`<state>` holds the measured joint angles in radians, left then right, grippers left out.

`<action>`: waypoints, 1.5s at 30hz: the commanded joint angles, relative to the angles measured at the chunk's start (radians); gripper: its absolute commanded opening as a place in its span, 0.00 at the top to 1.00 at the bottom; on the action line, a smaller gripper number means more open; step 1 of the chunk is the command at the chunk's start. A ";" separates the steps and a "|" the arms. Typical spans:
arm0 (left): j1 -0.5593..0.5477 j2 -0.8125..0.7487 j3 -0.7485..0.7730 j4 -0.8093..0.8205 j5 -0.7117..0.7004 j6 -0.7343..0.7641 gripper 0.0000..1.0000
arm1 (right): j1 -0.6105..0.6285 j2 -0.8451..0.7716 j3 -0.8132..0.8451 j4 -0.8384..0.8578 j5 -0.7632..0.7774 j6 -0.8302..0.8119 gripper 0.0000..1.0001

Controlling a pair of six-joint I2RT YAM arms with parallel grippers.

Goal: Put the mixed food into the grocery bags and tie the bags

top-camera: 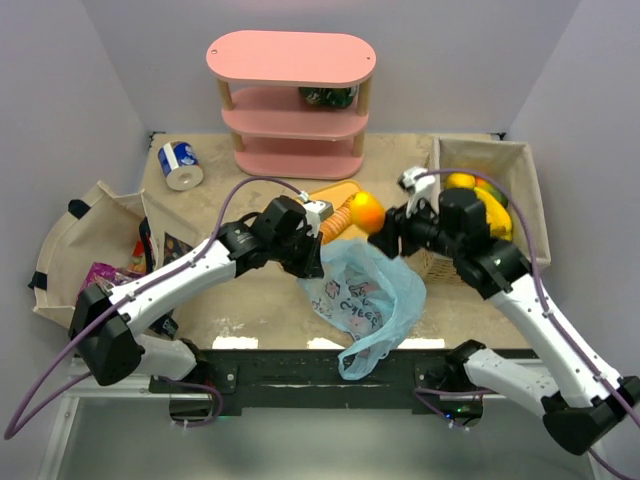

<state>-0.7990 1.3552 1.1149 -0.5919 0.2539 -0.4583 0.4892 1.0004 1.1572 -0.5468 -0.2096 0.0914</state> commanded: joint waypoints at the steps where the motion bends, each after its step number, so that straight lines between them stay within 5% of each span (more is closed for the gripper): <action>1: 0.004 -0.030 -0.001 0.017 0.016 -0.049 1.00 | 0.125 -0.060 -0.169 -0.071 -0.106 0.218 0.85; 12: 0.006 -0.028 0.016 0.032 0.027 -0.049 1.00 | 0.238 0.071 -0.238 -0.223 -0.011 0.251 0.84; 20: 0.004 -0.036 0.033 0.009 0.053 -0.033 1.00 | 0.249 0.208 -0.237 -0.260 0.255 0.414 0.78; 22: 0.004 -0.042 0.028 -0.002 0.059 -0.029 1.00 | 0.247 0.227 -0.223 -0.268 0.297 0.436 0.68; 23: 0.006 -0.042 0.026 -0.005 0.061 -0.028 1.00 | 0.249 0.231 -0.218 -0.271 0.314 0.438 0.51; 27: 0.004 -0.048 0.011 -0.008 0.077 -0.022 1.00 | 0.249 0.225 -0.200 -0.262 0.271 0.377 0.12; 30: 0.004 -0.047 0.005 -0.003 0.081 -0.020 1.00 | 0.249 0.199 -0.180 -0.260 0.233 0.311 0.05; 36: 0.006 -0.039 0.005 -0.006 0.073 -0.016 1.00 | 0.247 0.113 -0.036 -0.242 0.041 0.163 0.11; 40: 0.006 -0.034 0.005 -0.011 0.070 -0.013 1.00 | 0.206 0.161 0.111 -0.281 0.185 0.171 0.15; 45: 0.004 -0.036 0.005 -0.019 0.068 -0.013 1.00 | -0.132 0.280 0.272 -0.289 0.231 0.122 0.12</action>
<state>-0.7986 1.3350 1.1145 -0.6041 0.3077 -0.4866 0.5922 1.2087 1.3441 -0.8196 -0.0467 0.2737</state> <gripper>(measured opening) 0.019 0.864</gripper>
